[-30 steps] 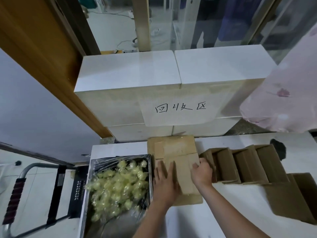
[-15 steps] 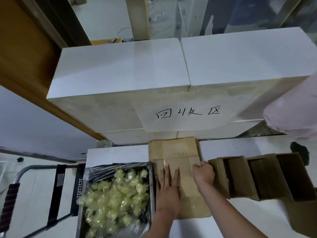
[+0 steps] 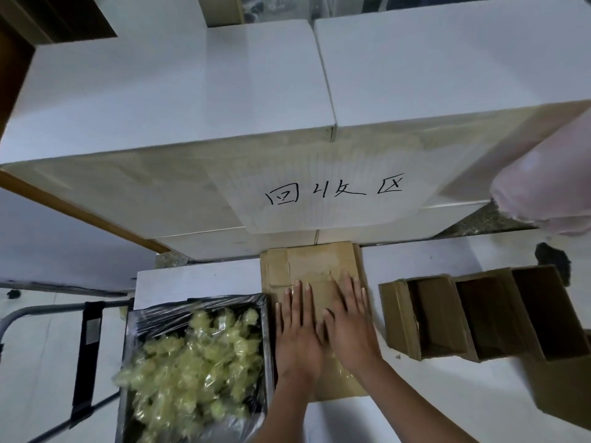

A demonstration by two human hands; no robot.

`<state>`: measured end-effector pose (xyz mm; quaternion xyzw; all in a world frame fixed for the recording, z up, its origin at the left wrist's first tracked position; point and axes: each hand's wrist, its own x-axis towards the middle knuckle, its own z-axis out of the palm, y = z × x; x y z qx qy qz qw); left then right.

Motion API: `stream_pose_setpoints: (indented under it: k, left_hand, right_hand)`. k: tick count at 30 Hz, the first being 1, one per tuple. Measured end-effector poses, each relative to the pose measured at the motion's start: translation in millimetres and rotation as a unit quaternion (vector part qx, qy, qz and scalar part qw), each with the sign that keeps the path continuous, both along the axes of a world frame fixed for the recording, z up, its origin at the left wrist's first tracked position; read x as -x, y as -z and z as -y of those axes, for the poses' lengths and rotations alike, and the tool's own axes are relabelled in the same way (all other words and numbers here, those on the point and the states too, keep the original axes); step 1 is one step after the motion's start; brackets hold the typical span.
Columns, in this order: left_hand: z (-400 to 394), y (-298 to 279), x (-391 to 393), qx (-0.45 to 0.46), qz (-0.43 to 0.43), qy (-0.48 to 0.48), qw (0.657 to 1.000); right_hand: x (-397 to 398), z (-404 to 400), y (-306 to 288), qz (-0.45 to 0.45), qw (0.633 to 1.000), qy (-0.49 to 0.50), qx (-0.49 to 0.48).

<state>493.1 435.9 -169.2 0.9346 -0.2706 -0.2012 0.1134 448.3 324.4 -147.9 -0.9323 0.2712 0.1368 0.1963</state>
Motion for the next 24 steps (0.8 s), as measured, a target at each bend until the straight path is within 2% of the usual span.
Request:
stream_pose_setpoints:
  k: [4,10,15,21,24]
  left_hand:
    - [8,9,-12,0.058,0.013,-0.032,0.998]
    - [10,24,-14,0.084,0.049,-0.033,0.995]
    - [10,26,-13,0.049,0.077,-0.032,0.995]
    - [10,17,-15,-0.003,0.033,-0.016,0.999]
    - [11,6,-20,-0.047,-0.006,-0.025,0.999]
  right_hand:
    - [-3,-2,12,-0.024,0.997,-0.032,0.06]
    - [-1,-3,31,0.06,0.995,-0.011,0.076]
    - [1,-1,39,0.045,0.995,-0.029,0.086]
    - [2,4,27,0.002,0.998,-0.042,0.05]
    - [0,8,6,-0.047,0.997,-0.062,0.023]
